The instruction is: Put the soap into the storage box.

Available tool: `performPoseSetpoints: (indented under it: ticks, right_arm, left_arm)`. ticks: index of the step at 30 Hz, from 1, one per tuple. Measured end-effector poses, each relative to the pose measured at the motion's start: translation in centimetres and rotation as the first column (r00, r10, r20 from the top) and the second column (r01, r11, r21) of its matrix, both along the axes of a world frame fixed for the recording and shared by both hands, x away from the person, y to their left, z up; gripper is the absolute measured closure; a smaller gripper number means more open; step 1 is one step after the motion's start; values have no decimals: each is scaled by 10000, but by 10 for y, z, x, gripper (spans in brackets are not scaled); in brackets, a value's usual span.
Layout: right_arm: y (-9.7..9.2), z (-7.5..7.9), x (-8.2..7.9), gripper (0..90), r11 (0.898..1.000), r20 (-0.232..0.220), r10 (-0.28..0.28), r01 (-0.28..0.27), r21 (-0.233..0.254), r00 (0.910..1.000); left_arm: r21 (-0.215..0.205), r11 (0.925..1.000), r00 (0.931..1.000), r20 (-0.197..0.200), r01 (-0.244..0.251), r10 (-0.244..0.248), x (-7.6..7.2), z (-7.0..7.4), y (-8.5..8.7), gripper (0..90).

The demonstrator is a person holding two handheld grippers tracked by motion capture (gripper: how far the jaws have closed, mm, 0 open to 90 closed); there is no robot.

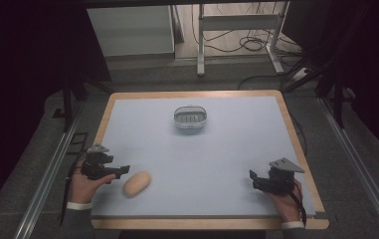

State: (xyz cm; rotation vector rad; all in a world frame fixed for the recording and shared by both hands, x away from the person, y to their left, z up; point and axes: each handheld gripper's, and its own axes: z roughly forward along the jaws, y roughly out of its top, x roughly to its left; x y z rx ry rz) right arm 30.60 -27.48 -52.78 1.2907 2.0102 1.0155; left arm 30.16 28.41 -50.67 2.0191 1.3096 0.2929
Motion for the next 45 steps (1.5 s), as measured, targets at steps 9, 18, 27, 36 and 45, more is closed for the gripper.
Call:
performPoseSetpoints:
  ticks: [9, 18, 27, 36, 45]
  right_arm:
    - [-5, 1, -6, 95, 9987, 539, -76, 48, 501, 9985]
    - [-5, 2, -10, 110, 9985, 933, -124, 74, 535, 9956]
    - [-6, 2, -11, 111, 9980, 981, -146, 84, 634, 9951]
    - [-6, 2, -10, 111, 9980, 868, -178, 125, 614, 9961]
    - [-7, 2, -11, 111, 9974, 990, -302, 236, 677, 9946]
  left_arm:
    - [23, 10000, 9999, 147, 87, -87, 0, 2, 1, 160]
    - [8, 9998, 9997, 75, 215, -215, 7, -1, -3, 160]
    - [176, 9997, 9998, 9, 176, -176, 5, 0, -7, 160]
    - [102, 9999, 9996, 249, 139, -141, -1, 7, -4, 160]
    - [474, 9984, 9992, 244, 308, -319, 3, 12, -8, 160]
